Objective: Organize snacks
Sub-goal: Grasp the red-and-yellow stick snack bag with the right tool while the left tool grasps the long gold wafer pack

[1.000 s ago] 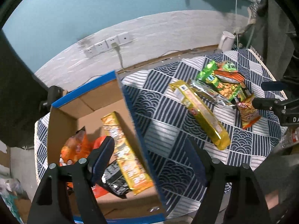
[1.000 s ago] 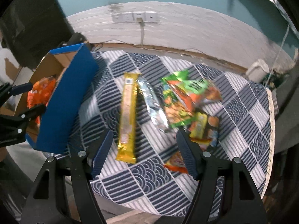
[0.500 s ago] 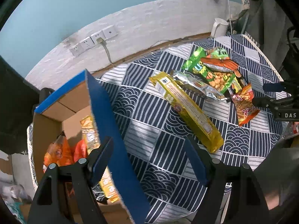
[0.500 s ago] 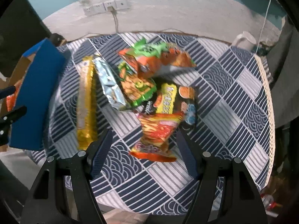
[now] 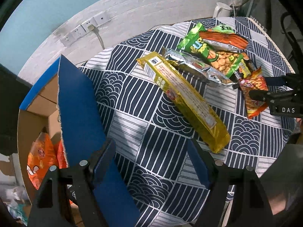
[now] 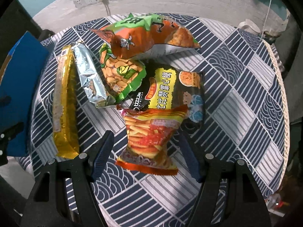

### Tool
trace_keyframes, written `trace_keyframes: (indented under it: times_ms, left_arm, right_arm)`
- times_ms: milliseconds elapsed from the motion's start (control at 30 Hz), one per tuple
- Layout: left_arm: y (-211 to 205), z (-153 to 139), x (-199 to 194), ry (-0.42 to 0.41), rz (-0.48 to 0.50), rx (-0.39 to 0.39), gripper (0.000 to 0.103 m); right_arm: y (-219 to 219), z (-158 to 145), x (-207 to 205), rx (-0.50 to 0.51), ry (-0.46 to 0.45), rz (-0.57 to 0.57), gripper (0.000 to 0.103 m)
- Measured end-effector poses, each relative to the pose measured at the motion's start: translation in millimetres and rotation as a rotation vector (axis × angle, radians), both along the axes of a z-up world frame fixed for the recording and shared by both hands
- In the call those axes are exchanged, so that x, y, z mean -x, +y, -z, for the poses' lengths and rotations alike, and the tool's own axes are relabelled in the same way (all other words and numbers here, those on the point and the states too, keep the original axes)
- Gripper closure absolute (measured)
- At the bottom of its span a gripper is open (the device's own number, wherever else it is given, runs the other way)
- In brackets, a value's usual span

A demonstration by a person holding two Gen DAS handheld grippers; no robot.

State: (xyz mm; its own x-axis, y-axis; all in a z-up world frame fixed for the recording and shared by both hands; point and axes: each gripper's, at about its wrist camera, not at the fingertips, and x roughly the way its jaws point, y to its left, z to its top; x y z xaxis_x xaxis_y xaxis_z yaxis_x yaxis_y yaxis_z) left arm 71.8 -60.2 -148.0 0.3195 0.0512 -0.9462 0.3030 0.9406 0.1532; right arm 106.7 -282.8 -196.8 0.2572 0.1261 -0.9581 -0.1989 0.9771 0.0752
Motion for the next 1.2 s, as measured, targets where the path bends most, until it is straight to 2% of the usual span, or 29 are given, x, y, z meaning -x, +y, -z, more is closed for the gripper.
trace_keyframes:
  times_ms: [200, 233, 367, 400, 567, 933, 1200]
  left_arm:
    - [-4.3, 12.6, -1.9, 0.03, 0.012, -0.014, 0.024]
    - [-5.7, 13.6, -2.2, 0.036, 0.014, -0.012, 0.024]
    - [-10.6, 13.7, -4.6, 0.04, 0.019, -0.006, 0.024]
    - [-12.2, 13.0, -5.6, 0.041, 0.017, -0.002, 0.024]
    - [-19.8, 11.1, -13.5, 0.051, -0.005, 0.039, 0.021]
    - [-22.6, 21.4, -58.7, 0.089, -0.155, 0.151, 0.021]
    - [-33.3, 30.6, -82.0, 0.099, -0.206, 0.173, 0.021]
  right_arm:
    - [0.0, 15.8, -5.4, 0.012, 0.013, 0.005, 0.033]
    - [1.0, 17.9, -5.8, 0.011, 0.016, -0.001, 0.037]
    - [2.0, 20.3, -4.4, 0.024, 0.02, -0.028, 0.062]
    - [2.0, 19.7, -4.0, 0.027, 0.017, -0.033, 0.064]
    - [-4.8, 10.7, 3.9, 0.021, 0.006, -0.046, 0.065]
    - [-34.6, -18.7, -1.6, 0.021, -0.066, -0.024, 0.065]
    - [-58.0, -17.4, -17.1, 0.013, -0.084, 0.016, 0.065]
